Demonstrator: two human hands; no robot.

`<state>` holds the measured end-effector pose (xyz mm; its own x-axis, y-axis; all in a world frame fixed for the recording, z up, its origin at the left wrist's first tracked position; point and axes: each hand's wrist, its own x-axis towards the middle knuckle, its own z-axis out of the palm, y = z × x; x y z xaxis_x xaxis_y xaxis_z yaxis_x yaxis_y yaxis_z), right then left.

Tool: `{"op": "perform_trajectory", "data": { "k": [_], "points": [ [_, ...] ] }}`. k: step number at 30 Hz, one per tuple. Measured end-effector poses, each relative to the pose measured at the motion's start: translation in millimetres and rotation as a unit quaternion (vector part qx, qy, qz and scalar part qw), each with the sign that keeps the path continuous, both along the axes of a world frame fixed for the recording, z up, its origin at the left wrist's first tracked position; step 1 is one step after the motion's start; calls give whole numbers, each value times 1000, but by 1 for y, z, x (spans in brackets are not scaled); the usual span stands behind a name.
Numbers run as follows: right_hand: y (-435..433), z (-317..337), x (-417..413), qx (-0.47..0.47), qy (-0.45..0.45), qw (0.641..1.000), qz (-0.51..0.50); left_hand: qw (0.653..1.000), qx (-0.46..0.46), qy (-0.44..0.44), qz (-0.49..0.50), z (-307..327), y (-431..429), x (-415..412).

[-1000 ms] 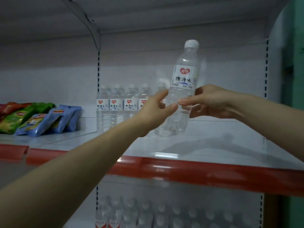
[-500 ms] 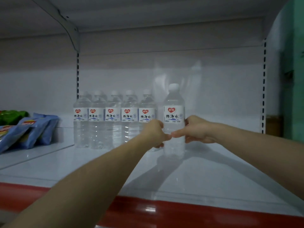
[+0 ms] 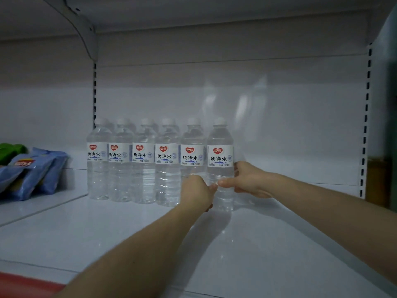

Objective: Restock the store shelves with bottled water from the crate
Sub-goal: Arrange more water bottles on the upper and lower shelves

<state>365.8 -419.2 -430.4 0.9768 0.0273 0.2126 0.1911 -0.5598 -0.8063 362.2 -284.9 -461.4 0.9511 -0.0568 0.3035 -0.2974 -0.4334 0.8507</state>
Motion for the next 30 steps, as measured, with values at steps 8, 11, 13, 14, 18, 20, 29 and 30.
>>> {"op": "perform_trajectory", "data": {
  "k": [8, 11, 13, 14, 18, 20, 29, 30],
  "points": [
    [11, 1, 8, -91, -15, 995, -42, 1000, 2, -12, 9, -2, 1, 5],
    [18, -1, 3, -88, -9, 994, -61, 1000, 15, -1, -8, 2, 4, 3],
    [25, -3, -5, -101, -3, 992, -74, 1000, 24, 4, -19, 5, 6, 1],
    [29, -5, -11, -121, 0, 989, -79, 999, 32, 6, -22, 6, 7, -1],
    [35, -5, -46, -207, -5, 975, -80, 990, 128, -62, -3, 14, 12, -12],
    [36, 3, -64, -208, -41, 972, -97, 985, 143, -99, -10, 21, 16, -23],
    [67, 13, -162, -217, -196, 955, 51, 969, 4, -235, -70, 19, 72, -123],
    [74, 11, -174, -206, -213, 953, 65, 969, -37, -228, -88, 13, 81, -137]
  ]
}}
